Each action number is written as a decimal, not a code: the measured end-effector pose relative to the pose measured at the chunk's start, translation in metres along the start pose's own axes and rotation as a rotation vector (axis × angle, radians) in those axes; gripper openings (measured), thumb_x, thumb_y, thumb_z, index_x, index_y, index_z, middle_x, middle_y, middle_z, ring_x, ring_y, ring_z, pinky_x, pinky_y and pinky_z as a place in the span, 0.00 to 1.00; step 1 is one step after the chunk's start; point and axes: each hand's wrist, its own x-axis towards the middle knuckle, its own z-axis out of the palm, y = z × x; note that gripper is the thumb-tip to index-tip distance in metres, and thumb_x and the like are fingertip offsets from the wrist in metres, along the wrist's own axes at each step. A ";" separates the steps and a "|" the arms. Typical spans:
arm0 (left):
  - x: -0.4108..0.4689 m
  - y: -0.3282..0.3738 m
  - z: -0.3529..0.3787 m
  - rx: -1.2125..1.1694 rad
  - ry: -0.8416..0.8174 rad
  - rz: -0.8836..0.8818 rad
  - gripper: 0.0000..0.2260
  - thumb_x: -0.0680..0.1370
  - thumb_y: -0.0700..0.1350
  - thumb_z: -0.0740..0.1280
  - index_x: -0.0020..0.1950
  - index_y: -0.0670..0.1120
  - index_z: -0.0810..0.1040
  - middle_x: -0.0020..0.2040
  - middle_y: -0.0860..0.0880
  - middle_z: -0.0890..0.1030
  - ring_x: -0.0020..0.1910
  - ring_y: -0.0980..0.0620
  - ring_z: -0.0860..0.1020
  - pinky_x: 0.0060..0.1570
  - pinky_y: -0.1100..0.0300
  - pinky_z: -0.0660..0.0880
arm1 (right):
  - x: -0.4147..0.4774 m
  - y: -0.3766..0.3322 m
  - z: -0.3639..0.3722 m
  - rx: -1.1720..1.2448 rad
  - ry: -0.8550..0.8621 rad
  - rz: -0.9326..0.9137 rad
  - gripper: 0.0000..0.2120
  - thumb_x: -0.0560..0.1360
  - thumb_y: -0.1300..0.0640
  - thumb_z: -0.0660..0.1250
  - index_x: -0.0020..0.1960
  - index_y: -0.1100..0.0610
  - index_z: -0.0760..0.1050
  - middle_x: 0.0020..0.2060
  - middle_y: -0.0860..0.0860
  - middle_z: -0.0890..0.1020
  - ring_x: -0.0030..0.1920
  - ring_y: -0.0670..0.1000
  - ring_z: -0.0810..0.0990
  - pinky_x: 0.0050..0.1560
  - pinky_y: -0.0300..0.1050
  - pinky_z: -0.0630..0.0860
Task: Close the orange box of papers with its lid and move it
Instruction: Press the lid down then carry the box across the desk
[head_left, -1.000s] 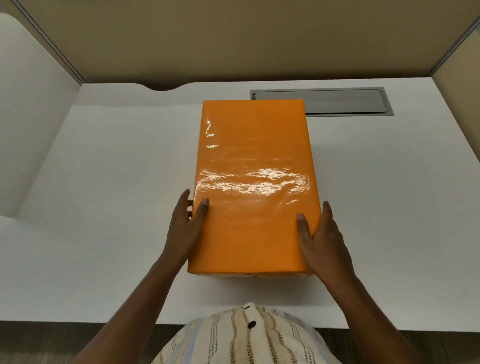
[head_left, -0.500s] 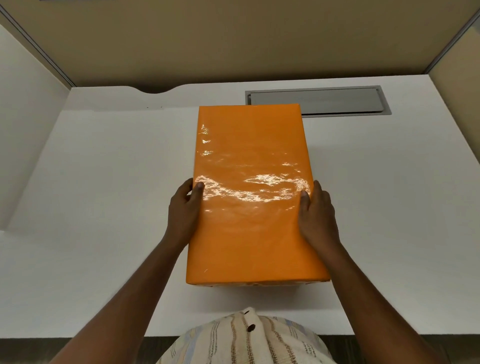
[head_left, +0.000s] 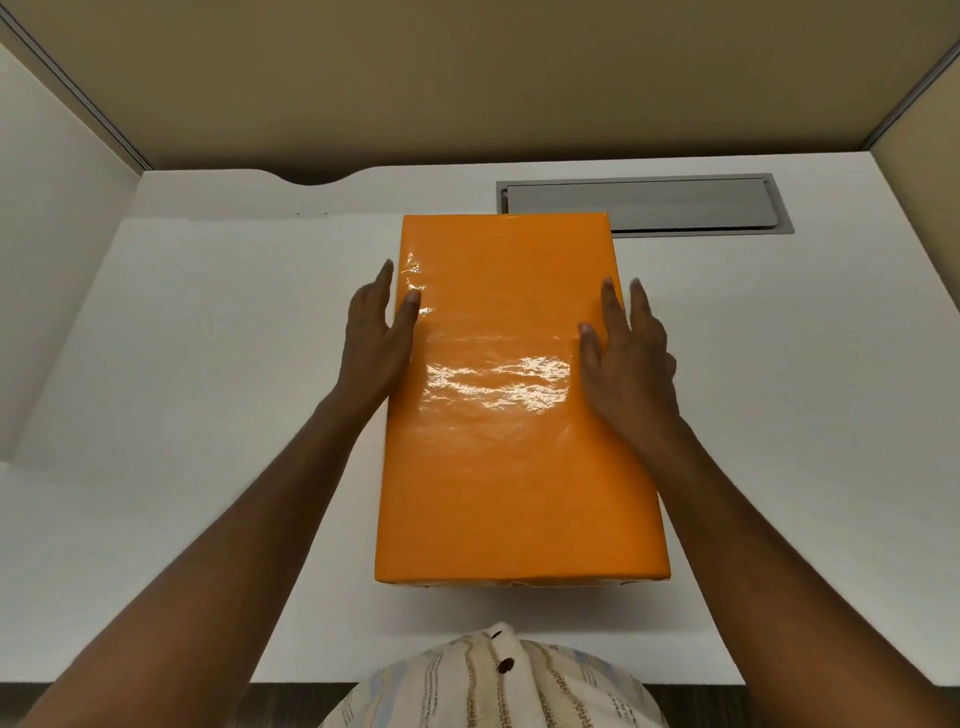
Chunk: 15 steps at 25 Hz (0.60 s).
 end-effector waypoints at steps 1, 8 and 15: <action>0.012 0.005 0.001 0.007 -0.009 0.034 0.27 0.80 0.57 0.57 0.77 0.51 0.56 0.77 0.45 0.62 0.74 0.44 0.63 0.70 0.44 0.61 | 0.013 -0.004 0.001 -0.004 -0.006 -0.033 0.29 0.81 0.43 0.50 0.78 0.49 0.47 0.79 0.53 0.49 0.77 0.60 0.54 0.72 0.64 0.58; 0.058 0.012 0.014 0.097 -0.191 -0.022 0.30 0.79 0.58 0.58 0.78 0.52 0.50 0.77 0.45 0.62 0.73 0.39 0.66 0.69 0.42 0.64 | 0.089 -0.017 0.004 0.036 -0.135 -0.050 0.30 0.81 0.42 0.49 0.79 0.53 0.48 0.79 0.50 0.49 0.75 0.63 0.58 0.70 0.64 0.61; 0.059 -0.002 0.022 -0.019 -0.157 0.023 0.31 0.79 0.58 0.60 0.78 0.54 0.50 0.76 0.46 0.65 0.70 0.42 0.69 0.67 0.44 0.68 | 0.092 -0.010 0.020 0.014 -0.074 -0.061 0.30 0.81 0.41 0.47 0.79 0.52 0.48 0.79 0.50 0.48 0.73 0.64 0.63 0.69 0.60 0.64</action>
